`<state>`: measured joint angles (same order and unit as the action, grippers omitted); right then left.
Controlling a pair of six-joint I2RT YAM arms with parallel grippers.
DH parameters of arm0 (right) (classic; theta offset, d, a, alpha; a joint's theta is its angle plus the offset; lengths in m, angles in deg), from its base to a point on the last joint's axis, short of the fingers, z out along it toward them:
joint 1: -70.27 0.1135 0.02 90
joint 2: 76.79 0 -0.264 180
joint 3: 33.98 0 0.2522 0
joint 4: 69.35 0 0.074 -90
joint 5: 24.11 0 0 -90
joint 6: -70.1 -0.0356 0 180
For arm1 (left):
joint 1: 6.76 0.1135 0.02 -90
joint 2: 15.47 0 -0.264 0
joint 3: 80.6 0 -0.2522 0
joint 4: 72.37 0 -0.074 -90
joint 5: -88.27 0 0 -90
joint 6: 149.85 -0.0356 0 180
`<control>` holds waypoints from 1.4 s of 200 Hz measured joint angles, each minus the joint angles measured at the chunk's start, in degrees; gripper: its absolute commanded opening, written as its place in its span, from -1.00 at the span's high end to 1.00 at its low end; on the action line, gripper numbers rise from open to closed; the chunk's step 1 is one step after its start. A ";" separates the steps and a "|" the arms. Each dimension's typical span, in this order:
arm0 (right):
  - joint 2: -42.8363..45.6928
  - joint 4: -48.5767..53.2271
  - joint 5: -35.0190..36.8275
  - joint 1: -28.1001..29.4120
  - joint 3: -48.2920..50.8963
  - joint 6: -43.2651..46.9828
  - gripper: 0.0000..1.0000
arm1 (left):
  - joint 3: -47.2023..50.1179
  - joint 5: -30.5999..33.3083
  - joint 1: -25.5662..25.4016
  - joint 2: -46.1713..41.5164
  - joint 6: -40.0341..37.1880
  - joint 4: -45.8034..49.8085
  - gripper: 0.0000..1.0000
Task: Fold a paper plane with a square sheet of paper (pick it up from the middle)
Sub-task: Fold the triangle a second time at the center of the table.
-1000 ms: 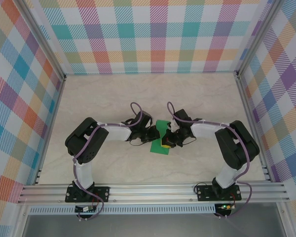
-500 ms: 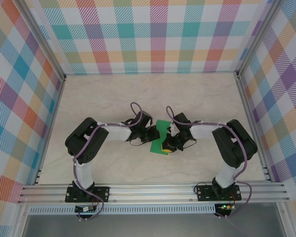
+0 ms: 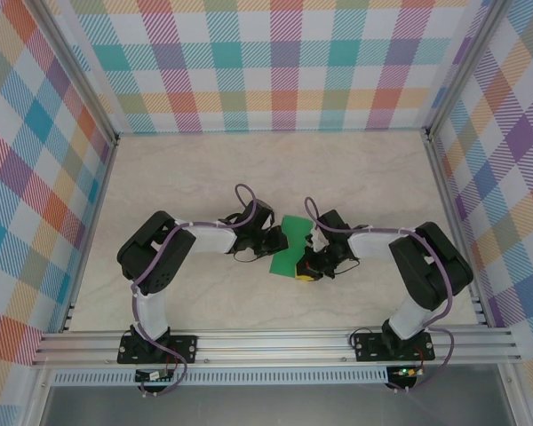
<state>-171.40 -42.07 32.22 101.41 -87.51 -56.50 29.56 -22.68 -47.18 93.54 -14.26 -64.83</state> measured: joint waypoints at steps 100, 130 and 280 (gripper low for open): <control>3.32 -0.74 1.03 -0.81 2.93 0.02 0.80 | 0.00 -0.02 0.00 0.00 0.00 0.00 0.83; 9.14 2.01 4.74 -2.97 2.51 -0.50 0.51 | 0.00 -0.04 0.00 -0.07 0.02 0.00 0.82; -0.20 -3.72 8.07 -6.27 -3.89 -6.75 0.29 | -0.04 -0.15 0.00 -0.11 0.11 0.07 0.82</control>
<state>-171.60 -45.79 40.28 95.13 -91.40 -63.25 29.52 -22.83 -47.18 93.43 -14.15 -64.76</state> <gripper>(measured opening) 0.360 0.091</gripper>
